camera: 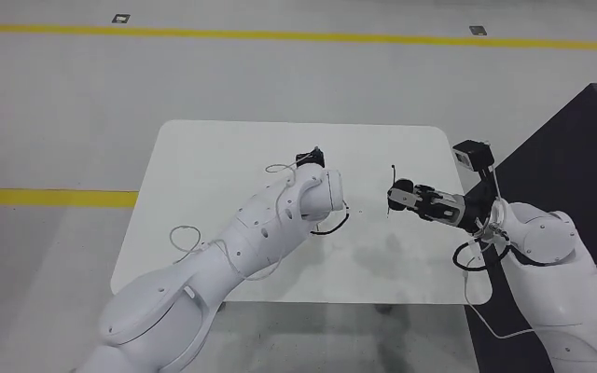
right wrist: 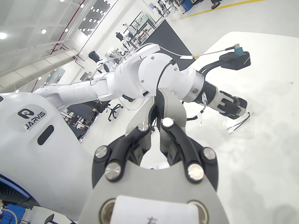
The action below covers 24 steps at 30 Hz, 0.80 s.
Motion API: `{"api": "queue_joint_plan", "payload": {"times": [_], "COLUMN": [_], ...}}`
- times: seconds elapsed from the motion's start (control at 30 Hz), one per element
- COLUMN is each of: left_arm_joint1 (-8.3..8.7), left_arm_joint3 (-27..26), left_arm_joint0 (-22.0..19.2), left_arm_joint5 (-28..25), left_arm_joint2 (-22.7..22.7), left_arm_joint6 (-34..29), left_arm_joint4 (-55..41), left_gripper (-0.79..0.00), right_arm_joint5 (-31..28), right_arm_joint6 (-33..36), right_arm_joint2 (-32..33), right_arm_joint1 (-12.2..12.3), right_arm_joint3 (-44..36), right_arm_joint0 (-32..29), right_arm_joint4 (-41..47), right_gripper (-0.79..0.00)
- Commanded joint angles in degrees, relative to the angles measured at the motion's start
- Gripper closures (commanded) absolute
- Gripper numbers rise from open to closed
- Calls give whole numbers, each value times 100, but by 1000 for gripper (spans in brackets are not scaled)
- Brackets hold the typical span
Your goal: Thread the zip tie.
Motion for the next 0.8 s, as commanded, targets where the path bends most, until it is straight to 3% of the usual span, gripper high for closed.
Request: {"api": "queue_joint_plan", "payload": {"times": [0.0, 0.17, 0.47, 0.77], "left_arm_joint1": [-16, -98, -359, -626], "left_arm_joint3": [83, 347, 885, 1437], "left_arm_joint0": [15, 54, 48, 39], "left_arm_joint5": [22, -139, -457, -704], "left_arm_joint2": [55, 126, 160, 106], "left_arm_joint6": [-131, -175, -118, 27], "left_arm_joint4": [88, 221, 277, 255], "left_gripper": [0, -6, -163, -172], "right_arm_joint5": [0, 0, 0, 0], "right_arm_joint6": [0, 0, 0, 0], "right_arm_joint2": [0, 0, 0, 0], "right_arm_joint1": [0, 0, 0, 0], "right_arm_joint3": [0, 0, 0, 0], "right_arm_joint0": [0, 0, 0, 0], "right_arm_joint4": [0, 0, 0, 0], "right_gripper": [0, 0, 0, 0]}}
